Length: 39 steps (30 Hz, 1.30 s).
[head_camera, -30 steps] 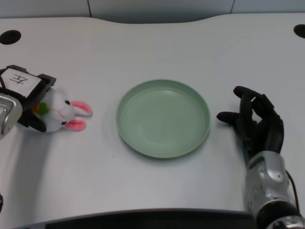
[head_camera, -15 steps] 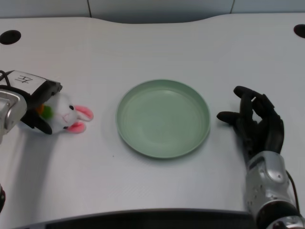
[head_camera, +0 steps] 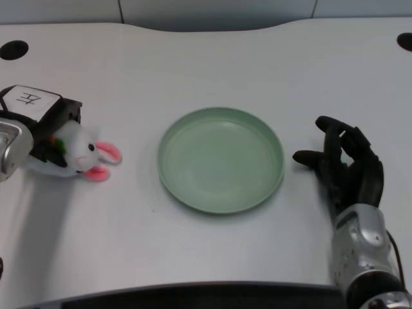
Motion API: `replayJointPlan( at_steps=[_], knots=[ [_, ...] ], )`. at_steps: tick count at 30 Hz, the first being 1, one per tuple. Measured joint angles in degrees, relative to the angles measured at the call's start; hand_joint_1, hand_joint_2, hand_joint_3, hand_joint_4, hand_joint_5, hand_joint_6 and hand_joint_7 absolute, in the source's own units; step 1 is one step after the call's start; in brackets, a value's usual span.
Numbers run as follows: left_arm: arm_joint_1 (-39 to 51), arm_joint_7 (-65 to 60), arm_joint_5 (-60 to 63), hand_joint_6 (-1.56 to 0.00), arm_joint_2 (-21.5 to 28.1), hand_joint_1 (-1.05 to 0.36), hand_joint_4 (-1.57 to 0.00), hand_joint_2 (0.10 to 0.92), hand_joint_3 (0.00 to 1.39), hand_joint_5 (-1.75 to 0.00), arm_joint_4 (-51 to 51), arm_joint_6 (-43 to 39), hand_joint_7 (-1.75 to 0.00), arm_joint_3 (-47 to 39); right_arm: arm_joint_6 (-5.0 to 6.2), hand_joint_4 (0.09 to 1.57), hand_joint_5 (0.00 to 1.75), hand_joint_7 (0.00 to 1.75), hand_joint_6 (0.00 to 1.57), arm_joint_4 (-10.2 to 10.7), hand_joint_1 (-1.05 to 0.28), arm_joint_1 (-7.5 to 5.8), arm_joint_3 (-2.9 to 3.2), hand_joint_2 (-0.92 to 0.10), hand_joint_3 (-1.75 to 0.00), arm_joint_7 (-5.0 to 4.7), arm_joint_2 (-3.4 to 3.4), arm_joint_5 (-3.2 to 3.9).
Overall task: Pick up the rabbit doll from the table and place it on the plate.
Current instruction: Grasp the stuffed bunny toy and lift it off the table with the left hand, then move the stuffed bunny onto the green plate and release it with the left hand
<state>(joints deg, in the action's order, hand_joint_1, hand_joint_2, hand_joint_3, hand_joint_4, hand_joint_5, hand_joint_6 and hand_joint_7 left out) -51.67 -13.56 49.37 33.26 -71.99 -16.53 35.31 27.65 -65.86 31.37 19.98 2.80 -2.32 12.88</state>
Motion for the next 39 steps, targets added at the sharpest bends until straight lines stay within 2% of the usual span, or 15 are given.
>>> replayJointPlan(
  at_steps=[2,3,4,5,6,9,10,12,15,23,26,30,35,39],
  knots=[
    [0.09,-3.56,0.62,-0.90,0.00,-0.27,-0.90,0.873,0.01,-1.75,0.00,-0.01,-0.78,0.30,0.00,0.65,1.23,0.93,0.53,0.00,-0.40,0.00,0.01,-0.92,-0.41,0.06,0.01,0.03],
    [0.16,-5.28,0.76,-0.92,0.01,-0.26,-0.92,0.880,0.01,-1.75,0.00,-0.03,-0.73,0.33,0.00,0.65,1.23,0.93,0.53,0.00,-0.40,0.00,0.01,-0.92,-0.40,0.10,0.01,0.04],
    [0.26,-6.75,0.75,-0.90,0.01,-0.24,-0.94,0.898,0.01,-1.75,0.00,-0.04,-0.87,0.27,0.00,0.64,1.23,0.92,0.53,0.00,-0.40,-0.01,0.02,-0.92,-0.40,0.12,0.01,0.07],
    [0.43,-7.99,0.51,-0.81,0.02,-0.22,-0.96,0.909,0.02,-1.75,0.00,-0.20,-1.19,-0.03,0.00,0.64,1.23,0.92,0.53,0.00,-0.40,-0.01,0.03,-0.92,-0.40,0.14,0.01,0.09],
    [0.63,-8.93,-0.03,-0.76,0.02,-0.21,-0.96,0.915,0.03,-1.75,-0.01,-0.45,-1.36,-0.48,0.00,0.64,1.23,0.92,0.53,0.00,-0.40,-0.01,0.03,-0.92,-0.40,0.15,0.01,0.11],
    [1.05,-9.77,-2.81,-0.72,0.02,-0.20,-0.93,0.917,0.04,-1.75,0.05,-0.90,-1.42,-3.26,0.00,0.66,1.24,0.92,0.54,-0.01,-0.41,-0.01,0.03,-0.92,-0.39,0.16,-0.01,0.10],
    [1.10,-9.75,-3.76,-0.69,0.10,-0.16,-0.92,0.919,0.04,-1.75,0.14,-1.29,-1.61,-4.19,0.00,0.66,1.24,0.92,0.54,-0.01,-0.42,-0.01,0.02,-0.92,-0.39,0.16,-0.01,0.09],
    [1.21,-9.76,-6.05,-0.68,0.51,-0.13,-0.91,0.920,0.06,-1.75,0.69,-3.29,-1.71,-6.20,0.00,0.66,1.23,0.92,0.54,-0.01,-0.42,-0.01,0.01,-0.92,-0.38,0.14,-0.02,0.07],
    [1.21,-9.57,-8.58,-0.63,0.72,-0.14,-0.86,0.920,0.08,-1.75,2.38,-4.48,-1.74,-8.48,0.00,0.65,1.23,0.93,0.55,-0.03,-0.41,0.00,-0.03,-0.92,-0.40,0.07,-0.05,-0.02],
    [0.32,-4.59,-11.61,-0.62,-0.81,-0.12,-0.83,0.886,0.06,-1.75,8.21,-5.31,-1.75,-11.23,-0.01,0.65,1.24,0.93,0.55,-0.05,-0.42,0.00,-0.07,-0.92,-0.40,0.11,-0.19,0.00],
    [-1.16,-3.20,-11.45,-0.62,-3.31,-0.11,-0.84,0.875,0.05,-1.75,9.37,-5.41,-1.75,-10.91,-0.18,0.65,1.24,0.93,0.54,-0.15,-0.43,0.09,-0.06,-0.92,-0.38,0.07,-0.50,-0.03],
    [-3.73,-0.91,-11.16,-0.62,-7.52,-0.15,-0.84,0.875,0.05,-1.75,10.17,-5.45,-1.75,-10.07,-0.17,0.64,1.25,0.92,0.54,-0.16,-0.43,0.11,-0.43,-0.92,-0.40,-0.10,-0.50,-0.35],
    [-5.60,1.03,-10.43,-0.64,-12.87,-0.16,-0.84,0.882,0.05,-1.75,10.15,-4.09,-1.75,-8.57,-0.17,0.61,1.25,0.93,0.51,-0.15,-0.43,0.12,-0.64,-0.92,-0.40,-0.08,-0.53,-0.38],
    [-6.09,1.87,-10.33,-0.65,-16.36,-0.14,-0.86,0.881,0.04,-1.75,9.42,-3.62,-1.75,-7.81,-0.19,0.58,1.29,1.00,0.49,0.02,-0.42,0.08,-0.78,-0.92,-0.41,-0.11,-0.45,-0.34]
  ],
)
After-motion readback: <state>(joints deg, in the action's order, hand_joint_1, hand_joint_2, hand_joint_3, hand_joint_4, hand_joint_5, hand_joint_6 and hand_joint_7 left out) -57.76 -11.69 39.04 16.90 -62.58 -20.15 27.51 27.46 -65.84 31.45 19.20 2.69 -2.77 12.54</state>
